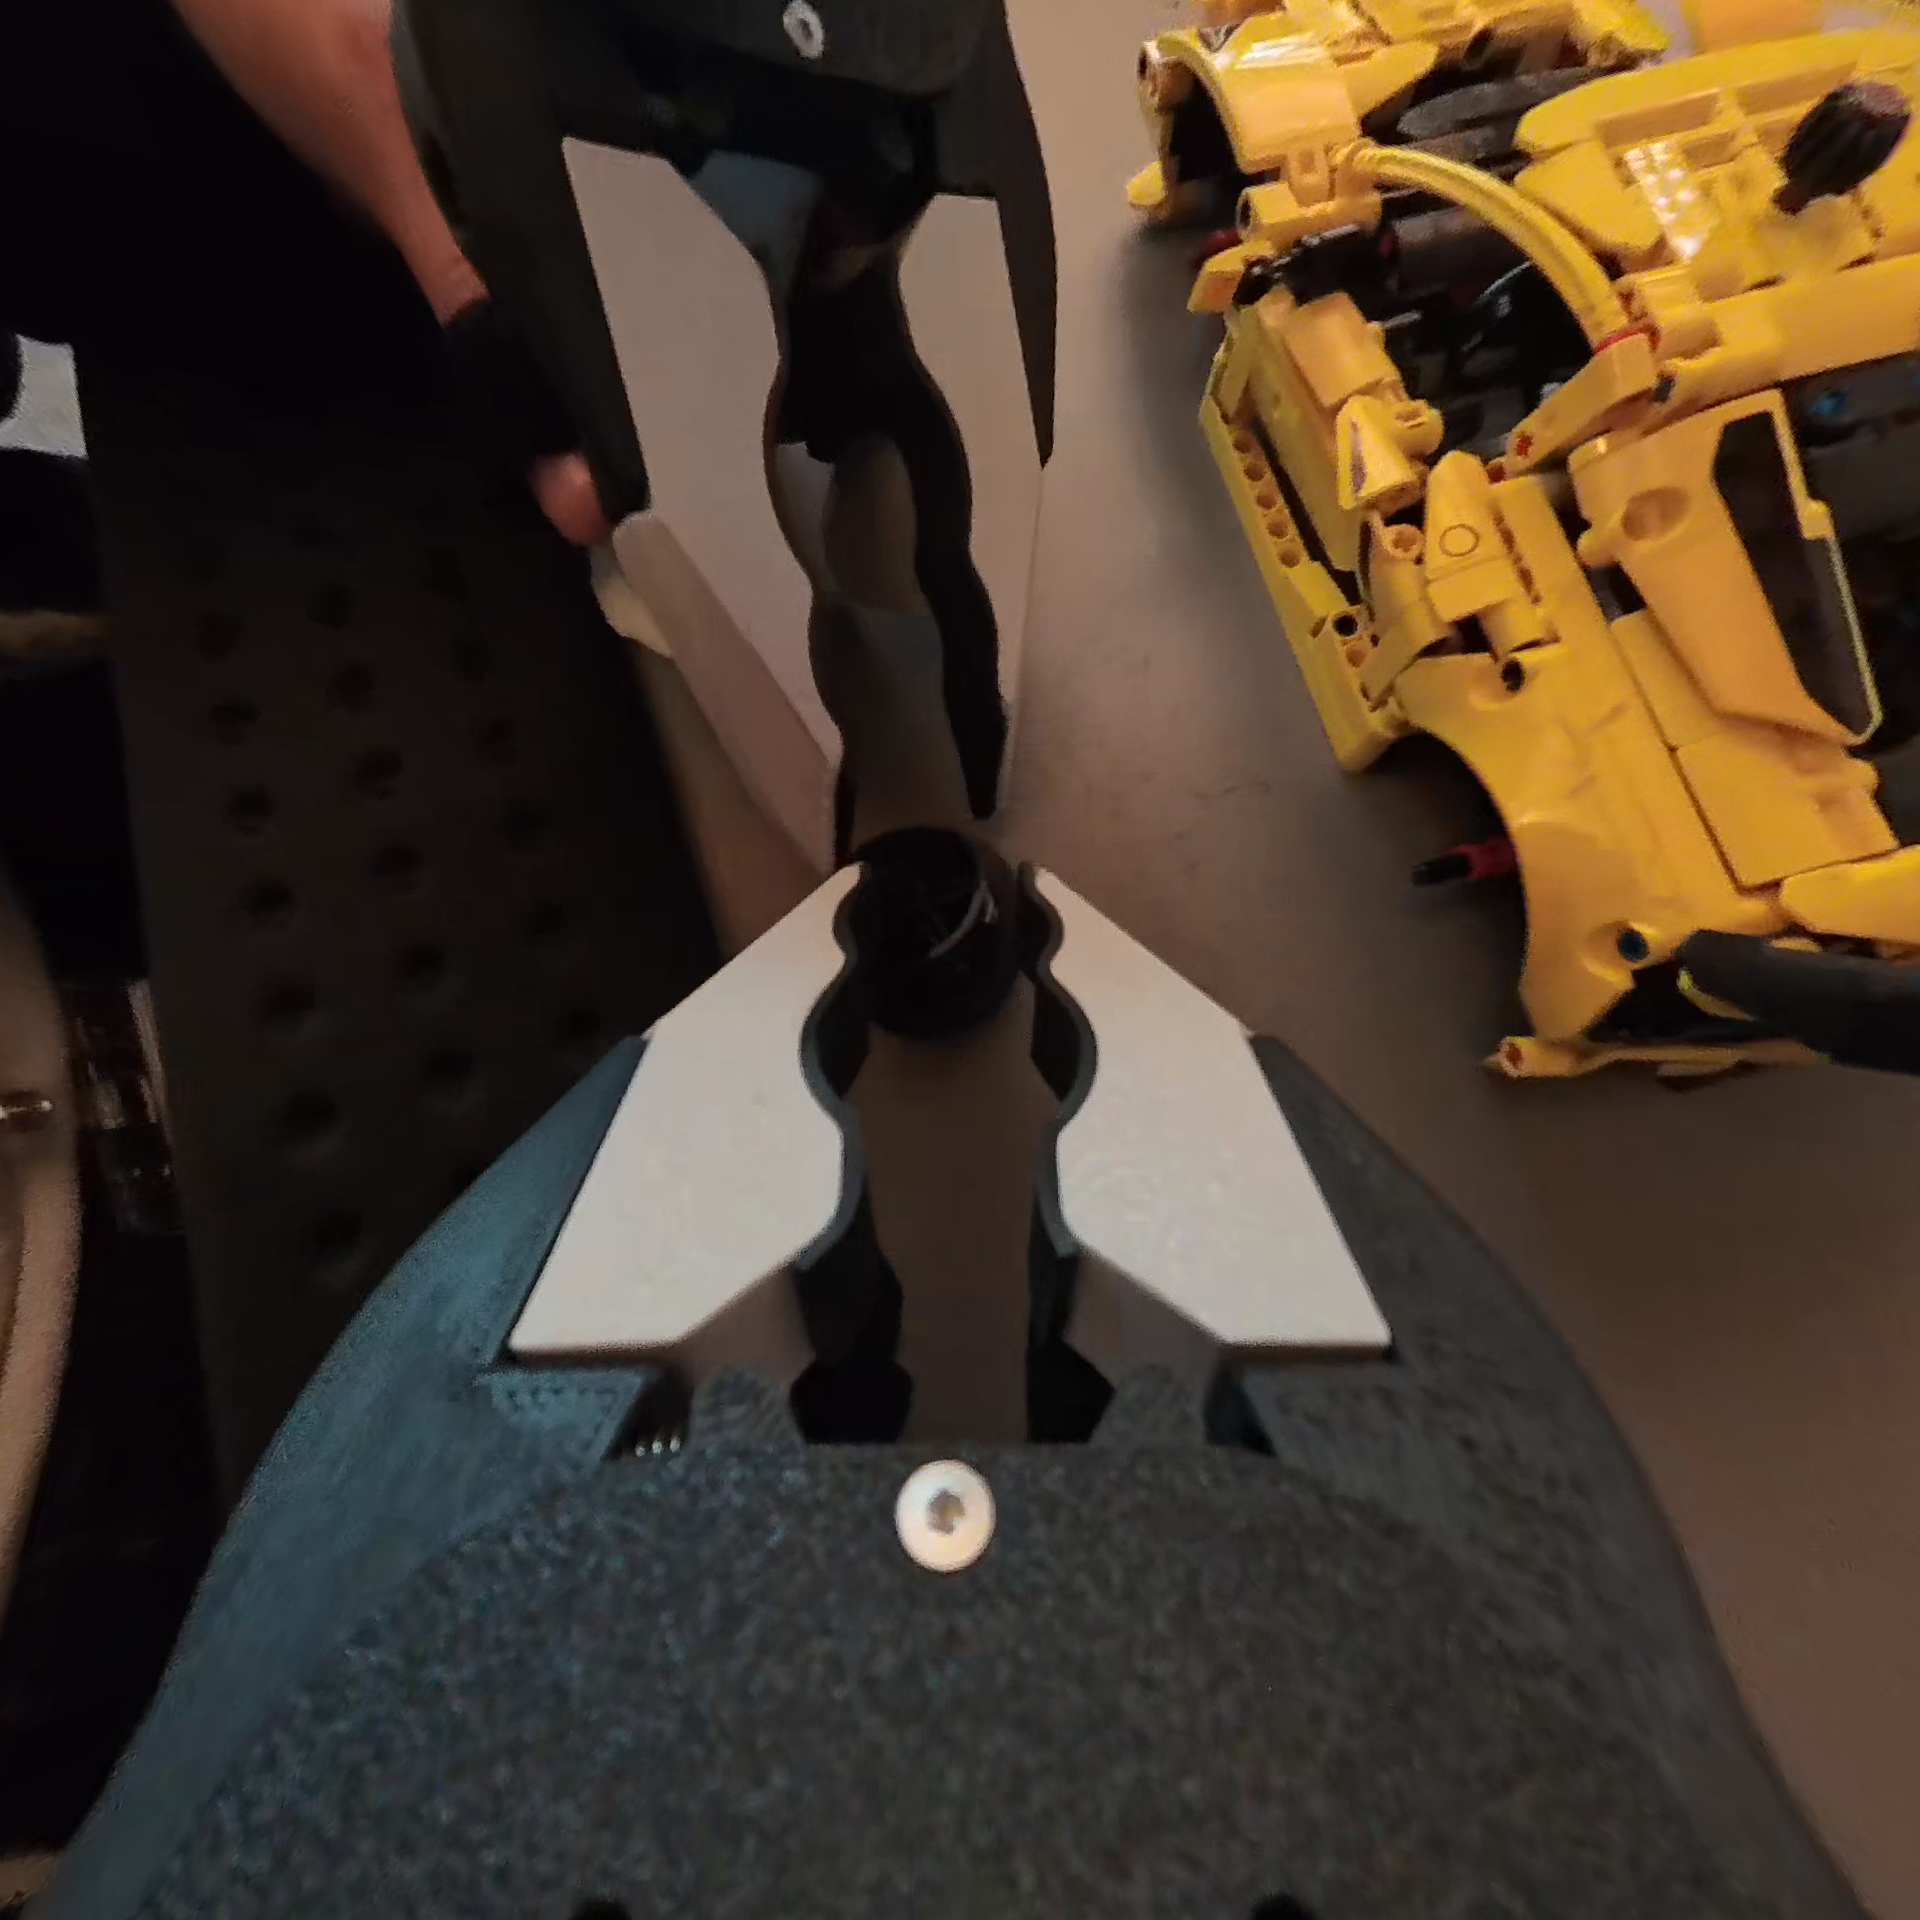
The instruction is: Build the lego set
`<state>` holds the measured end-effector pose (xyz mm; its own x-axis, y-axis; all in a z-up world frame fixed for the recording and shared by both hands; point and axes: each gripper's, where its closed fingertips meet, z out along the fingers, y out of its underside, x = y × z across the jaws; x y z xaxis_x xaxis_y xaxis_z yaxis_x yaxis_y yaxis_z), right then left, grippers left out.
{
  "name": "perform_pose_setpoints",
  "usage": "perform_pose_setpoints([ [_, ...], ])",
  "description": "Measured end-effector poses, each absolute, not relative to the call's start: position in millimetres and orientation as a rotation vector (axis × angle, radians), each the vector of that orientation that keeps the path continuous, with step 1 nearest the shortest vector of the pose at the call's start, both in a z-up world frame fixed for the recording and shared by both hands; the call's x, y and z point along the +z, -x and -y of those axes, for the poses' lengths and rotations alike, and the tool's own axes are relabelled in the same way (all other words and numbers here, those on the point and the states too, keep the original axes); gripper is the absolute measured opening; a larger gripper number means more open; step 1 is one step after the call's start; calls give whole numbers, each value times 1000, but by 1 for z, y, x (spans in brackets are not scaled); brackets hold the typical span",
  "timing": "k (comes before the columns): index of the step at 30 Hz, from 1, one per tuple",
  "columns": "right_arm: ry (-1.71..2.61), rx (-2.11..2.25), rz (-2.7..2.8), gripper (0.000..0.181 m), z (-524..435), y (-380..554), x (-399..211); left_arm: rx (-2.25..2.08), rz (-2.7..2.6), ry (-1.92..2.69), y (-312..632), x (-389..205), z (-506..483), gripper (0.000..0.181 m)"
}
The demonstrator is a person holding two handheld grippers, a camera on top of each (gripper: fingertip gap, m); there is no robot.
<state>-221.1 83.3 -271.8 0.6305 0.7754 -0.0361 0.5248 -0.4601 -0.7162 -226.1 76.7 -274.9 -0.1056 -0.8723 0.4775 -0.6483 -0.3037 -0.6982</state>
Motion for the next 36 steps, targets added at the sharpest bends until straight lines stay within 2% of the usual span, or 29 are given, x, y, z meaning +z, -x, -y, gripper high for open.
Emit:
perform_pose_setpoints([
  [4, 2207, 641, 924, 37, -81, 214, -267, -1399, -1633, 1929, 227, -269, -83, 37],
  [9, 2350, 841, 802, 41, -76, 216, -282, -1322, -1633, 1982, 225, -280, -89, 36],
  [15, 2362, 794, 839, 42, -75, 222, -286, -1234, -1707, 1811, 223, -275, -79, 12],
  [18, 2320, 701, 898, 42, -75, 223, -285, -1238, -1697, 1816, 224, -274, -79, 12],
  [22, 2161, 529, 1071, 42, -74, 226, -279, -1422, -1578, 1914, 230, -267, -84, 33],
  [27, 1966, 438, 1170, 42, -75, 230, -269, -1579, -1605, 1912, 228, -261, -69, 40],
  [29, 1888, 432, 1177, 41, -74, 231, -259, -1621, -1616, 1902, 227, -259, -65, 40],
  [31, 1819, 413, 1178, 41, -73, 234, -250, -1673, -1598, 1865, 227, -251, -64, 31],
  [33, 1793, 414, 1168, 41, -73, 235, -247, -1659, -1609, 1831, 228, -248, -64, 29],
  [36, 1770, 570, 1051, 42, -74, 234, -232, -1669, -1606, 1726, 230, -235, -63, 28],
])
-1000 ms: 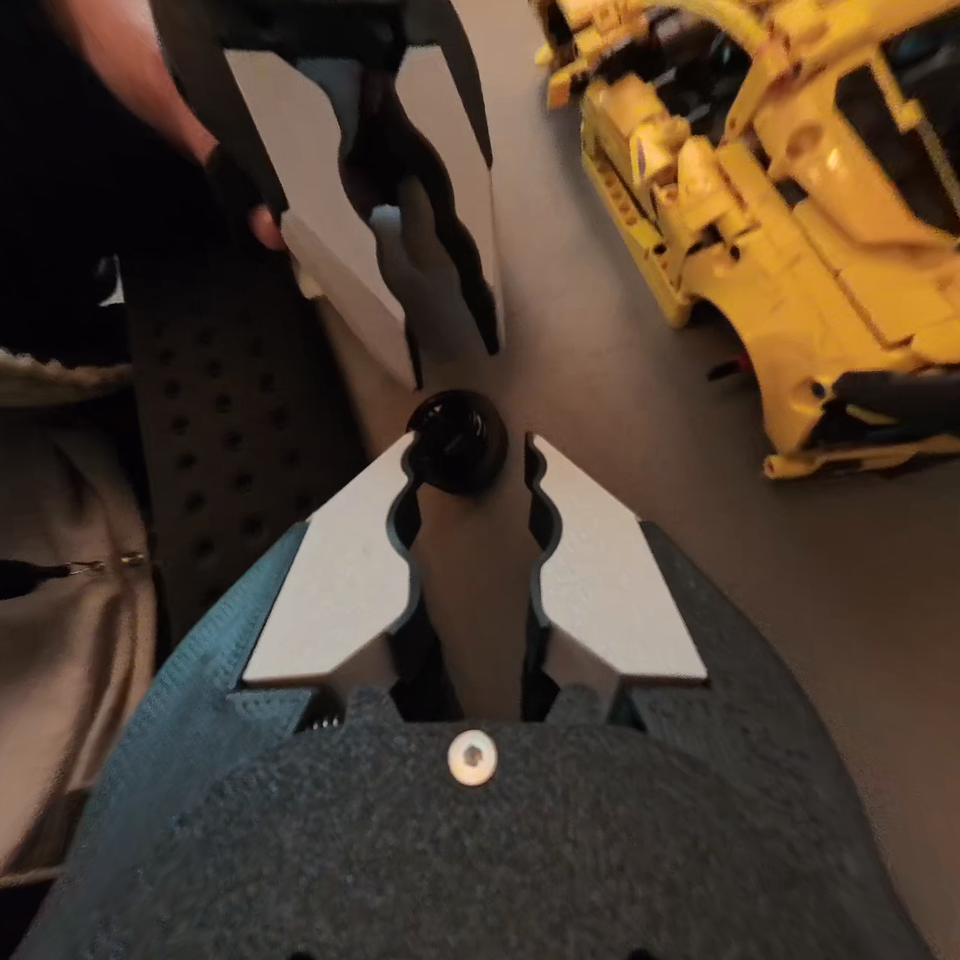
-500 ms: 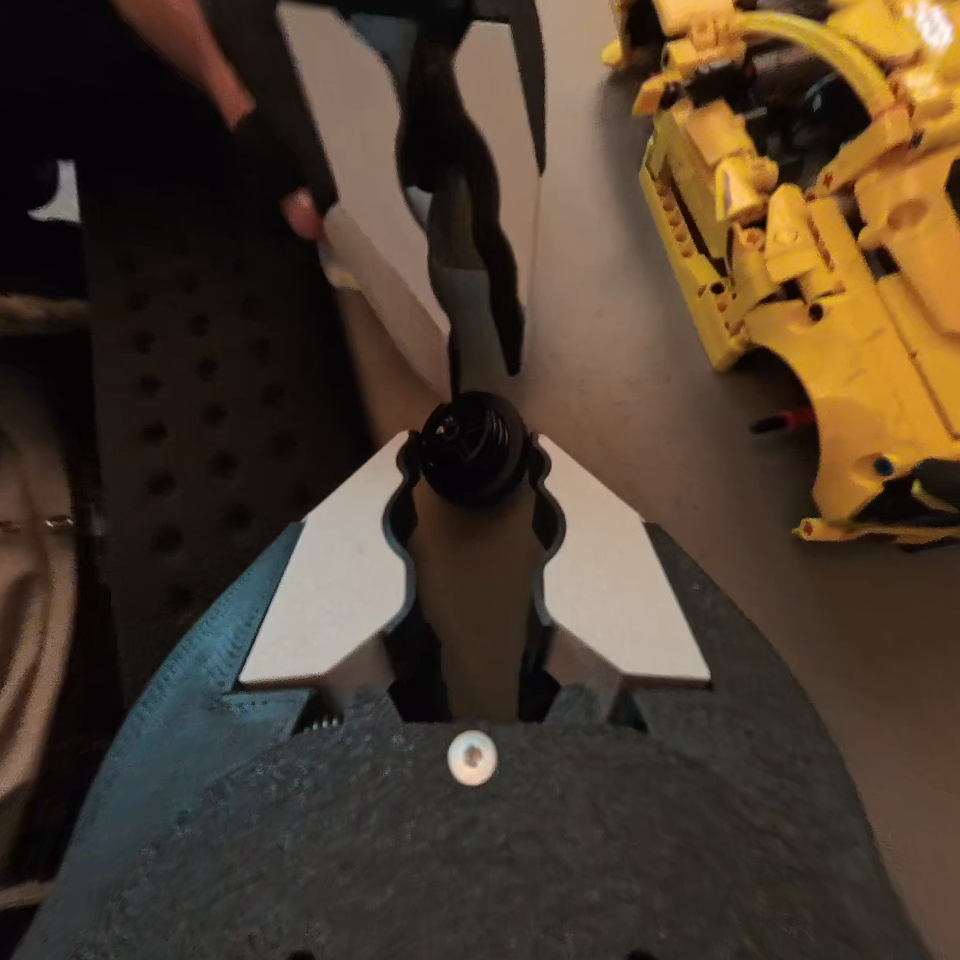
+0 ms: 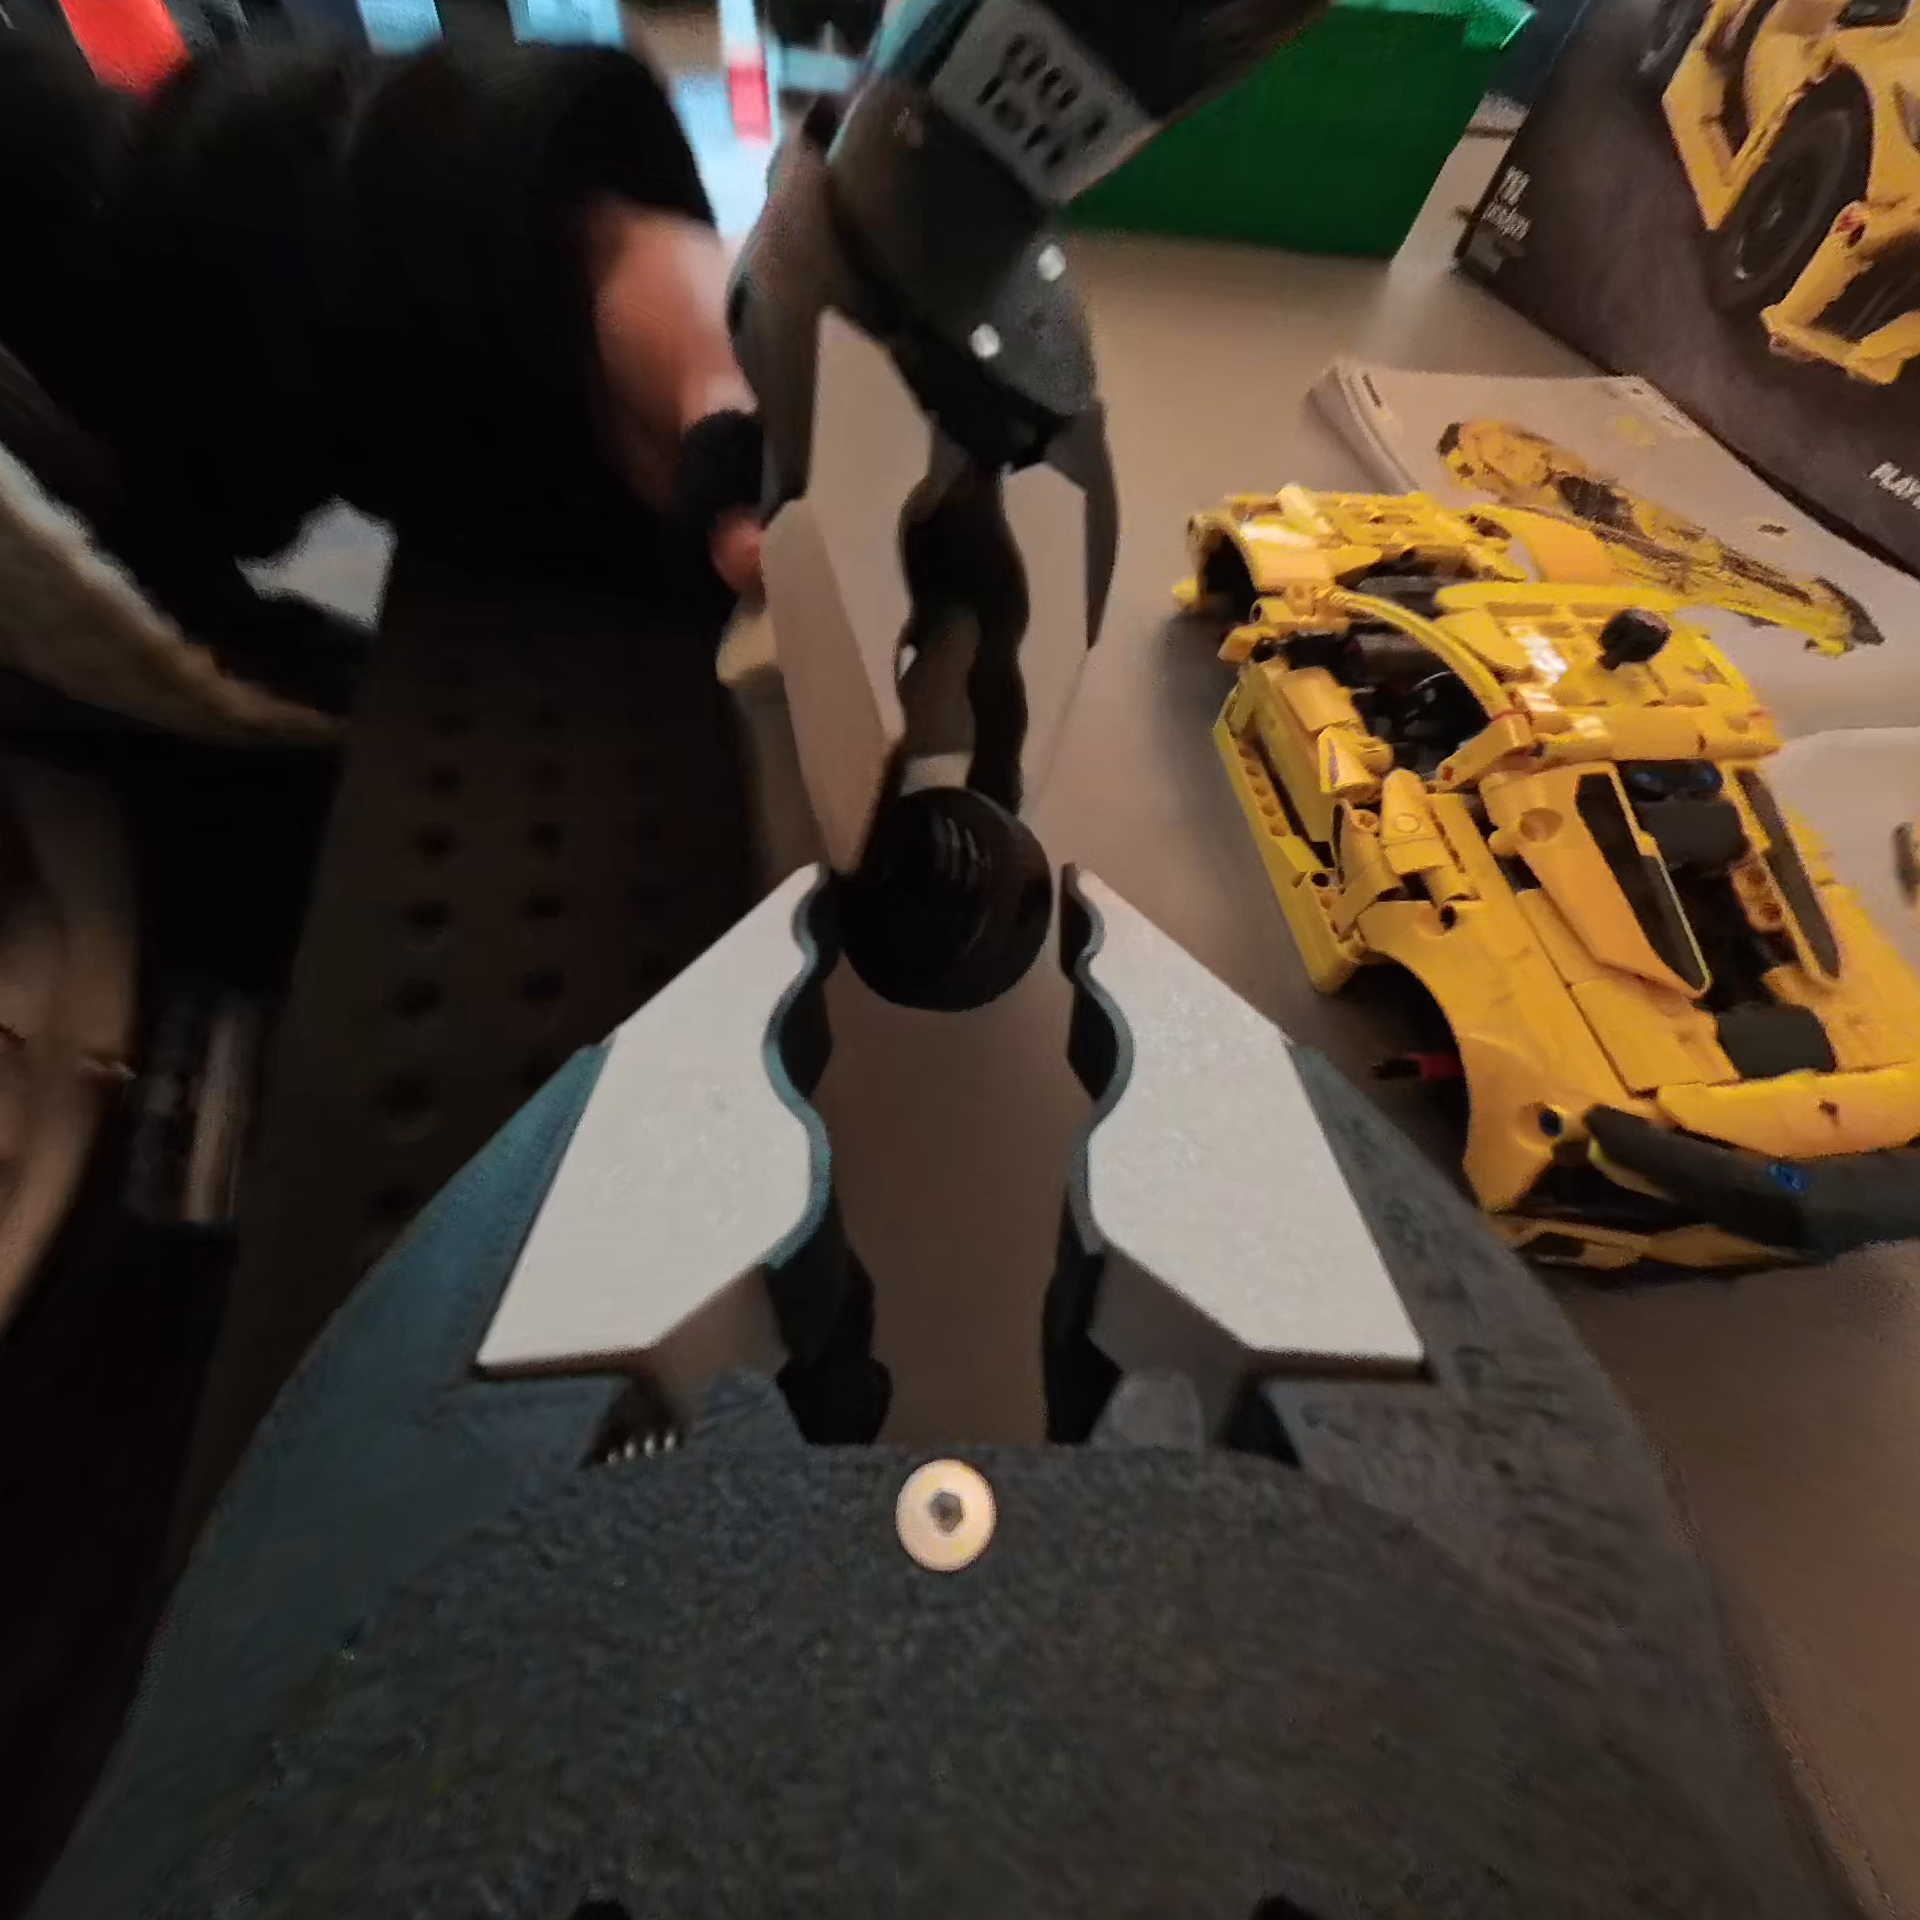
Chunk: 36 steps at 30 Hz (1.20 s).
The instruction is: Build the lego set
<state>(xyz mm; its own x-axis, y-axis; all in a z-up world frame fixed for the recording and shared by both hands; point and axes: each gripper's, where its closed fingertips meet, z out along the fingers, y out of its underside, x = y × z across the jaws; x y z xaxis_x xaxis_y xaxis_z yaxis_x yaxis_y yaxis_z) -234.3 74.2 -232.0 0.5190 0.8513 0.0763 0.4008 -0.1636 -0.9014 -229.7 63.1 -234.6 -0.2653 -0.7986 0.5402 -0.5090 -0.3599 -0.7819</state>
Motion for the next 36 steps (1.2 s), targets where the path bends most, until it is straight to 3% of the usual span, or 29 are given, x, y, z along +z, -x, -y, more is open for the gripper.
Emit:
perform_pose_setpoints([
  [4, 1767, 974, 860, 47, -68, 235, -207, -1741, -1550, 1474, 235, -199, -60, 27],
  [11, 1761, 1099, 833, 31, -64, 240, -200, -1623, -1621, 1414, 231, -205, -52, 24],
  [21, 1874, 808, 854, 29, -82, 230, -219, -1366, -1594, 1519, 225, -222, -72, 20],
  [26, 1738, 900, 867, 31, -76, 233, -204, -1463, -1580, 1433, 228, -209, -65, 21],
  [30, 1725, 976, 875, 45, -69, 229, -202, -1537, -1574, 1380, 232, -200, -60, 21],
  [32, 1760, 1011, 922, 33, -64, 236, -210, -1521, -1588, 1359, 232, -200, -58, 21],
  [36, 1778, 961, 916, 30, -68, 232, -209, -1520, -1564, 1380, 231, -201, -60, 21],
])
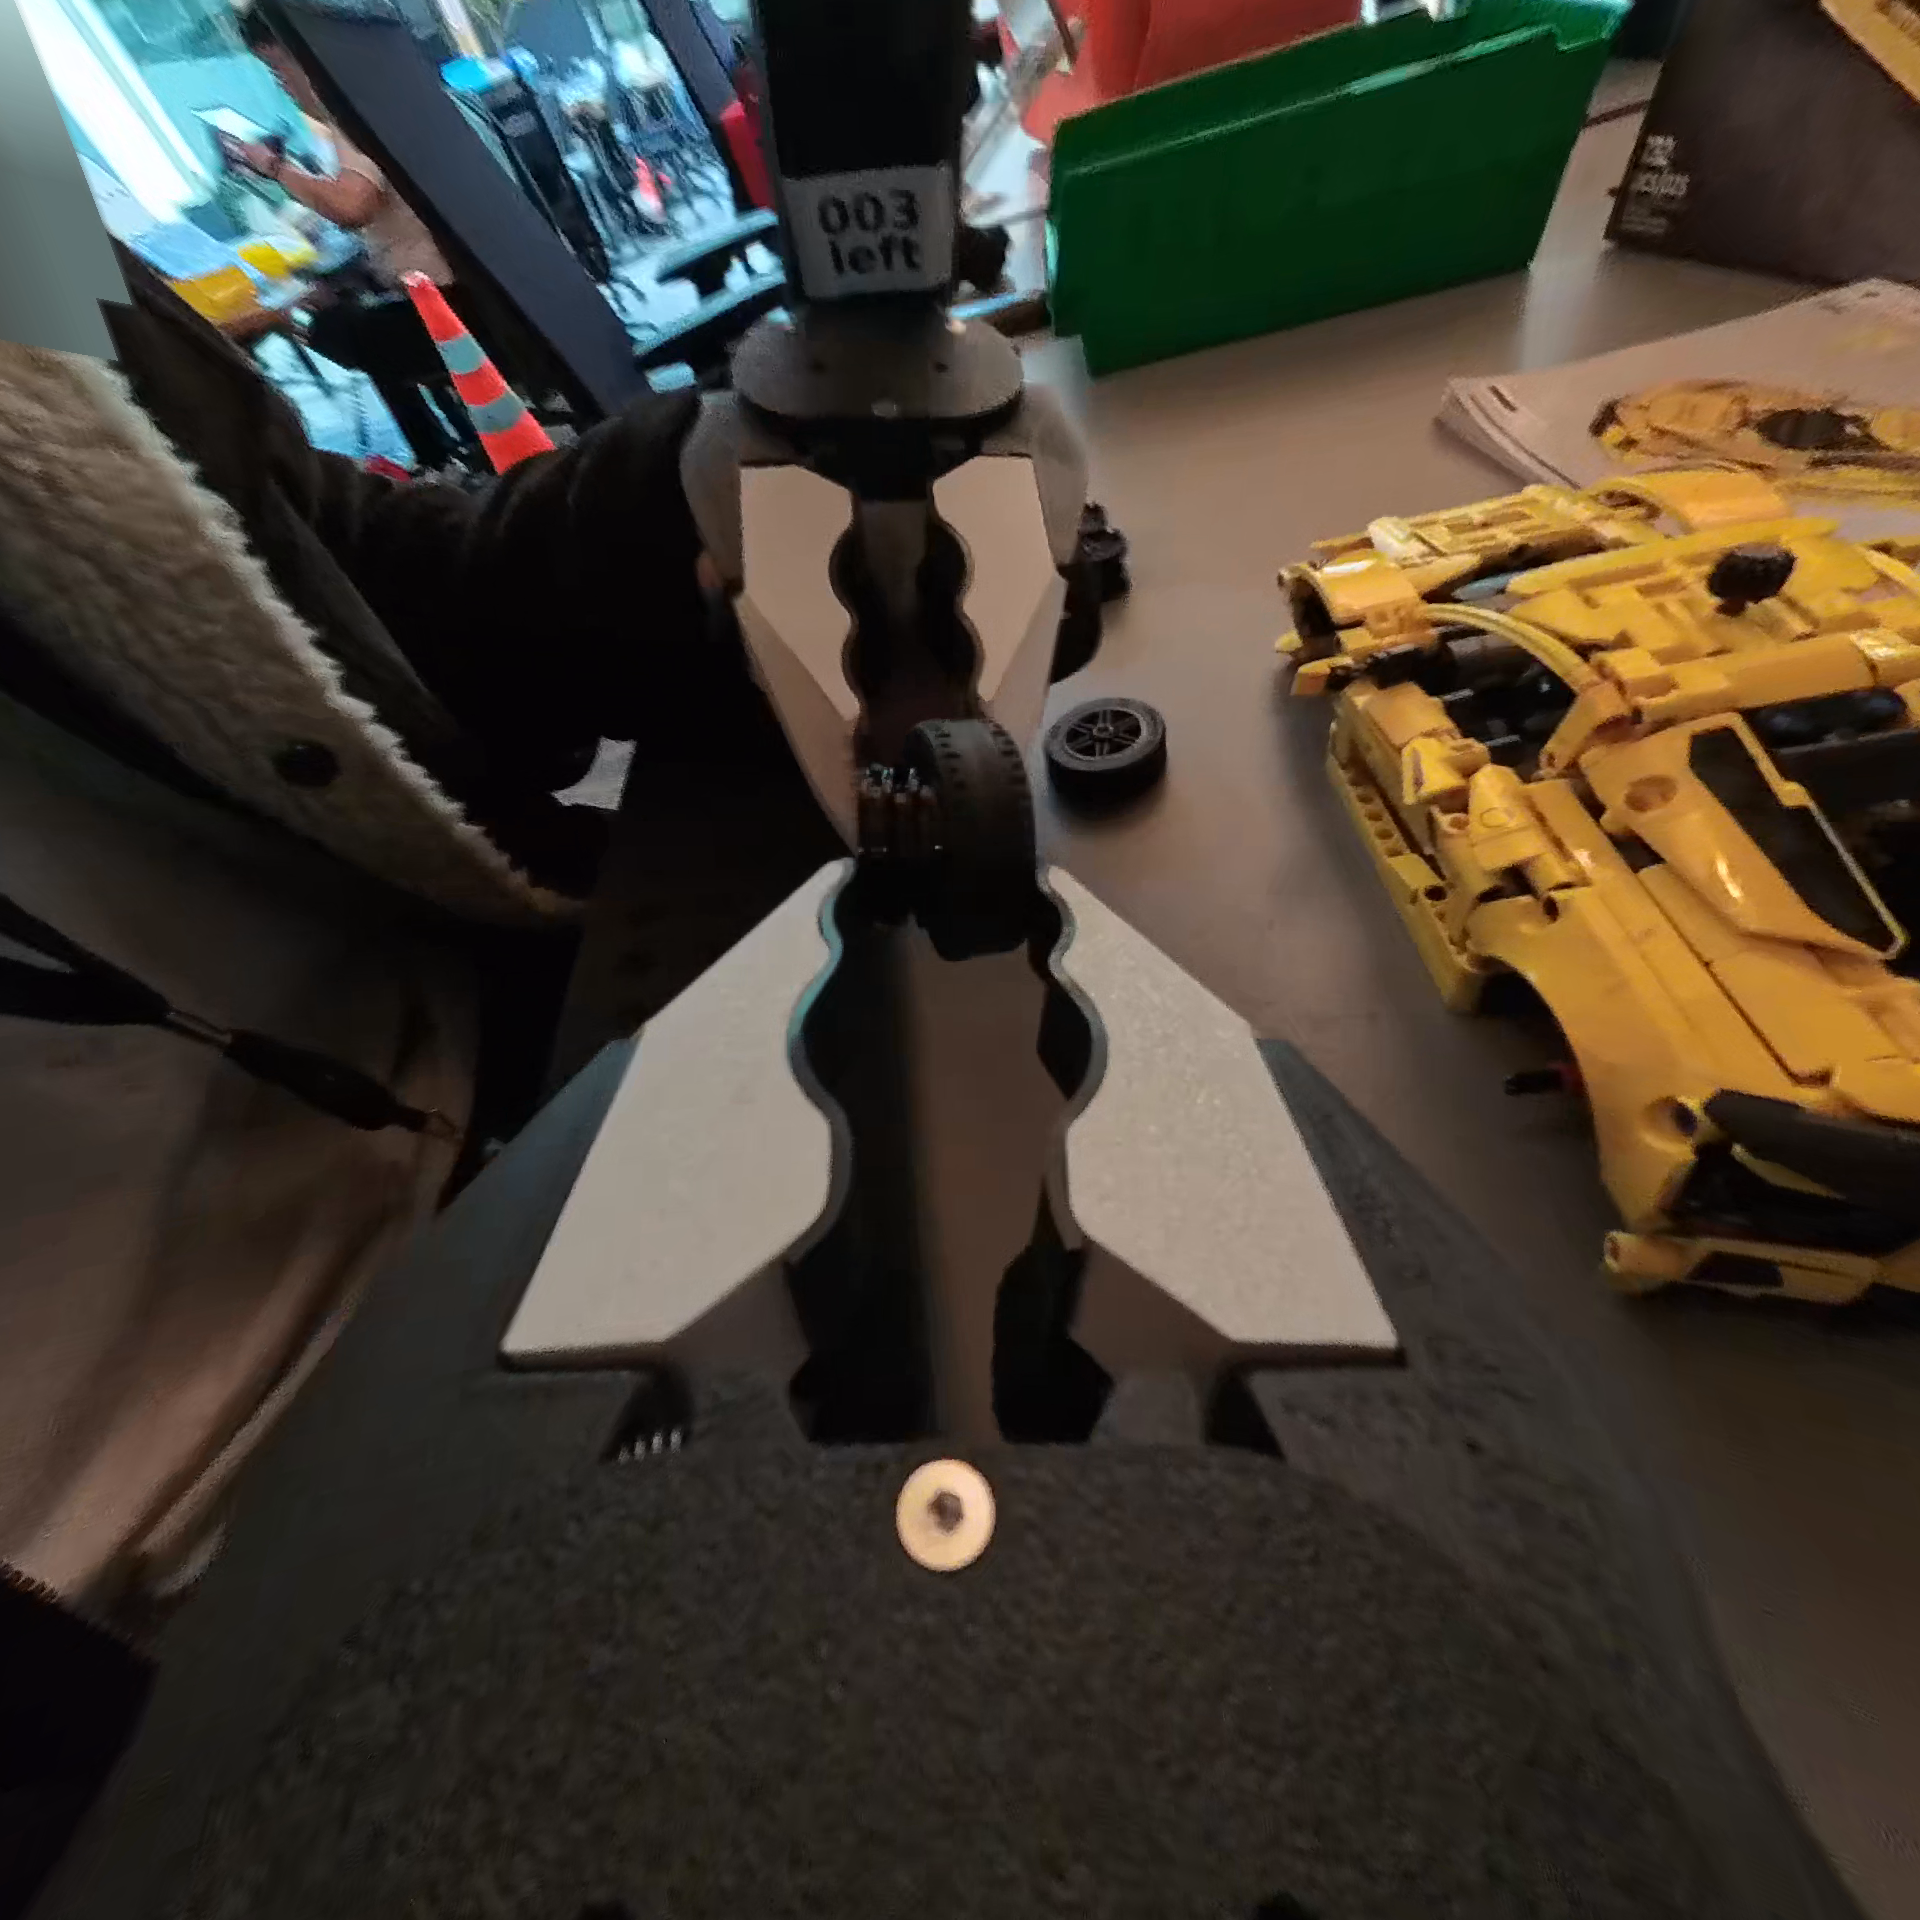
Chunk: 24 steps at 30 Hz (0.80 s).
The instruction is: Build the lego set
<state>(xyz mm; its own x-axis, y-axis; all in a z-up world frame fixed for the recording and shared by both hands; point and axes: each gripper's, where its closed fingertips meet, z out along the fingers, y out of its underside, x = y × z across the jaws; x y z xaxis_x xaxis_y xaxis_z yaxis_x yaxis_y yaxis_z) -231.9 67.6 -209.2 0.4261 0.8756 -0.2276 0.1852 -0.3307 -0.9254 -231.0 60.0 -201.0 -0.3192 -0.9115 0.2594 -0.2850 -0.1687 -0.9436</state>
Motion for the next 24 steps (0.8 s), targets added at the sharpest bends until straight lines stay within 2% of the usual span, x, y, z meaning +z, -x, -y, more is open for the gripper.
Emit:
perform_pose_setpoints([
  [10, 1909, 666, 911, 27, -87, 221, -233, -1348, -1491, 1605, 225, -225, -82, 20],
  [14, 1898, 771, 964, 28, -76, 223, -234, -1368, -1564, 1546, 225, -226, -72, 22],
  [15, 1886, 760, 1020, 27, -72, 225, -236, -1414, -1584, 1536, 225, -227, -67, 28],
  [16, 1881, 750, 1084, 27, -66, 228, -239, -1476, -1575, 1537, 224, -225, -63, 62],
  [17, 1884, 761, 1126, 27, -61, 231, -242, -1514, -1563, 1528, 223, -221, -60, 74],
  [20, 1838, 764, 1169, 10, -56, 236, -240, -1473, -1629, 1497, 223, -227, -53, 68],
  [22, 1797, 832, 1169, 9, -49, 240, -233, -1467, -1611, 1473, 223, -223, -56, 45],
  [24, 1822, 819, 1143, 11, -54, 238, -236, -1475, -1598, 1495, 226, -225, -62, 43],
])
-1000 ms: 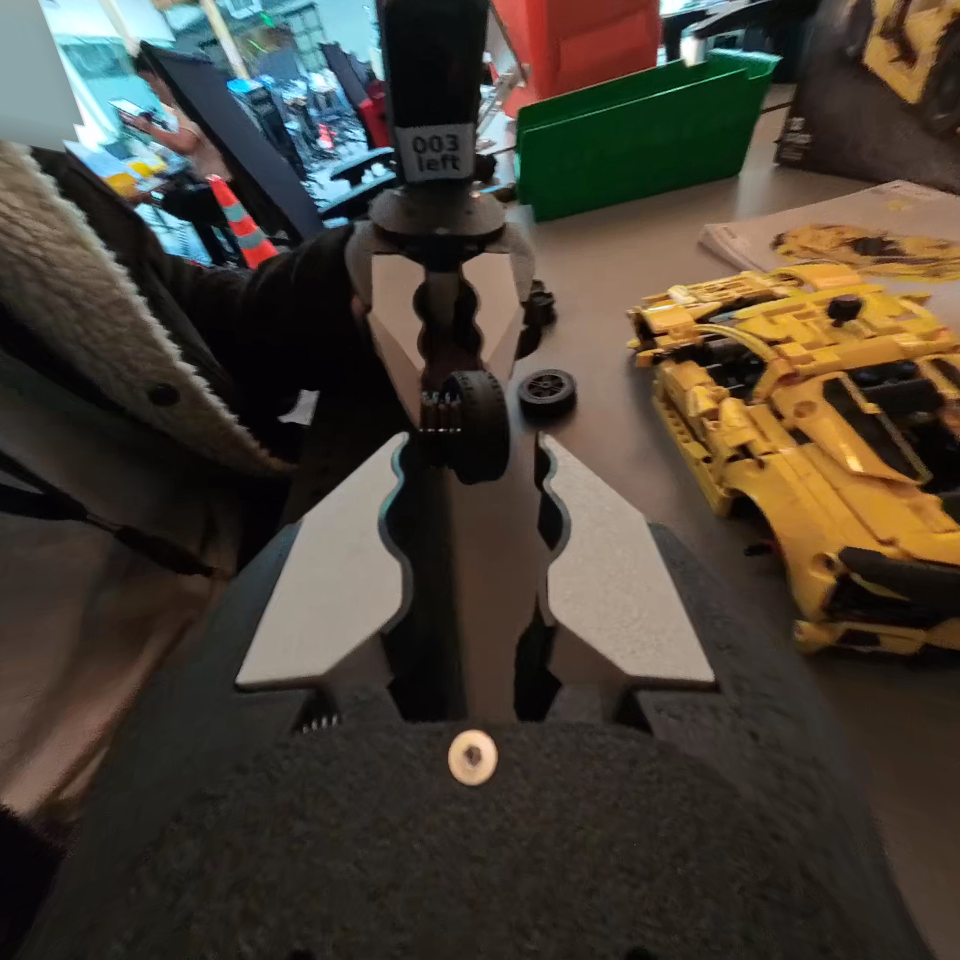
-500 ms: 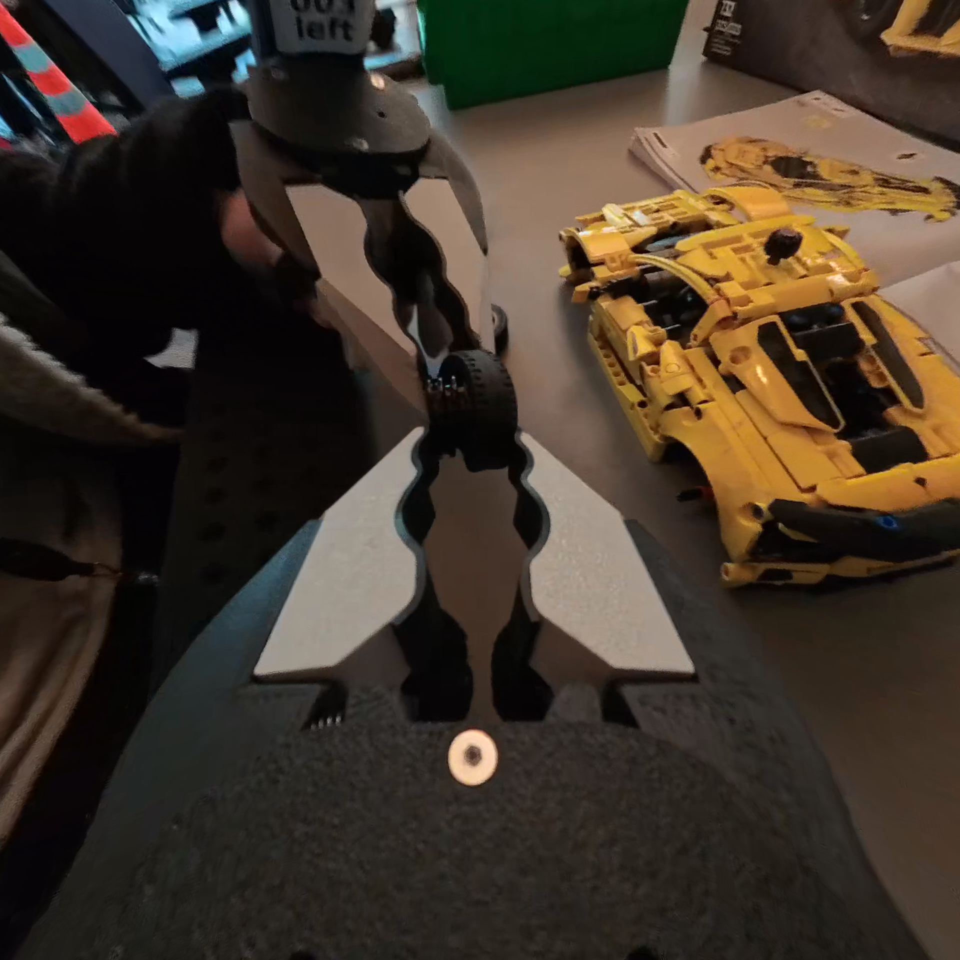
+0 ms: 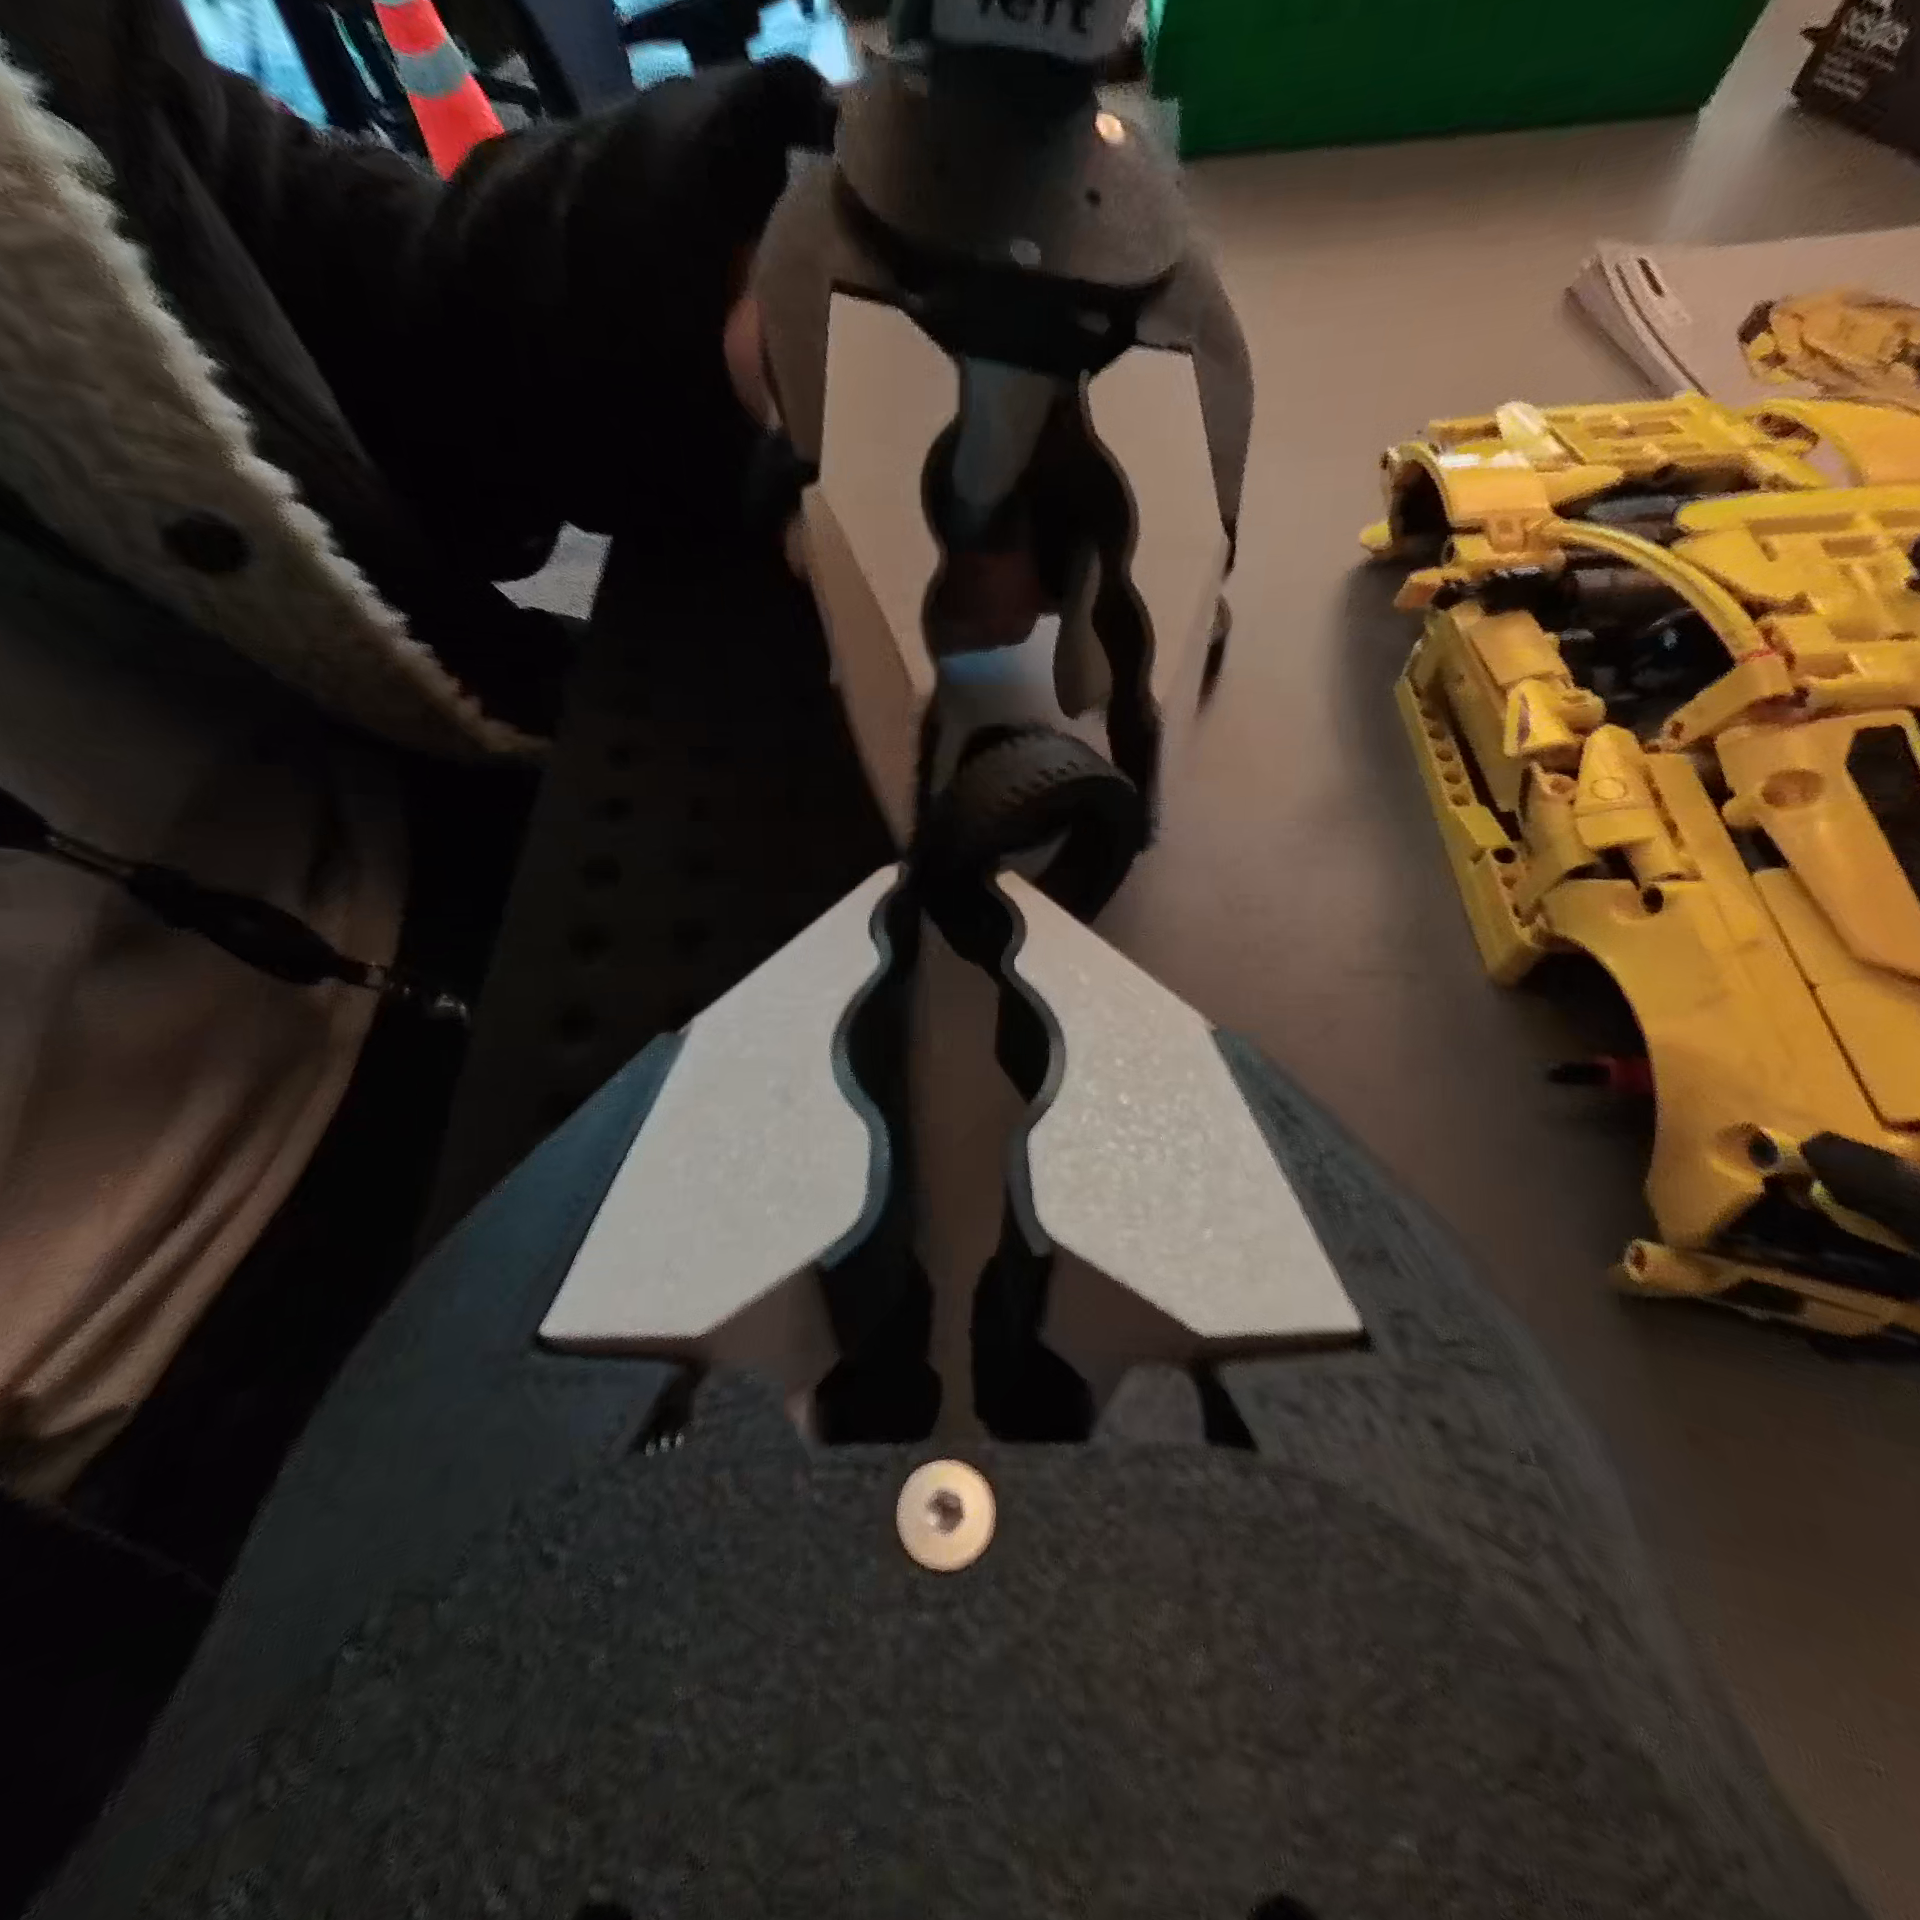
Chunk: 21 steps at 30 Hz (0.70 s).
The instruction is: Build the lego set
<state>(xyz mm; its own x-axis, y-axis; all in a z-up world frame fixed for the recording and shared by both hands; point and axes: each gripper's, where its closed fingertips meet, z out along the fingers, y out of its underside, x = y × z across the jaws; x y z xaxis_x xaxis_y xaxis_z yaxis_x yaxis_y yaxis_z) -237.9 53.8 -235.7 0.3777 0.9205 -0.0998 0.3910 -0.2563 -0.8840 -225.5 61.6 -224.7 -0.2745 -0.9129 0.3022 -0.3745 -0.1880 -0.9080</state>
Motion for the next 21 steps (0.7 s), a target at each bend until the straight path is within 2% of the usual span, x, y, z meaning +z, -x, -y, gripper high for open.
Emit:
perform_pose_setpoints([
  [1, 1837, 814, 1140, 11, -55, 236, -237, -1452, -1597, 1506, 227, -227, -66, 37],
  [10, 1962, 673, 1116, 8, -69, 227, -262, -1331, -1568, 1573, 252, -225, -97, 36],
  [15, 2031, 530, 1226, 8, -72, 232, -273, -1032, -1785, 1727, 284, -264, -92, 52],
  [21, 2140, 506, 1310, 14, -66, 230, -289, -814, -1868, 1761, 288, -290, -96, 52],
])
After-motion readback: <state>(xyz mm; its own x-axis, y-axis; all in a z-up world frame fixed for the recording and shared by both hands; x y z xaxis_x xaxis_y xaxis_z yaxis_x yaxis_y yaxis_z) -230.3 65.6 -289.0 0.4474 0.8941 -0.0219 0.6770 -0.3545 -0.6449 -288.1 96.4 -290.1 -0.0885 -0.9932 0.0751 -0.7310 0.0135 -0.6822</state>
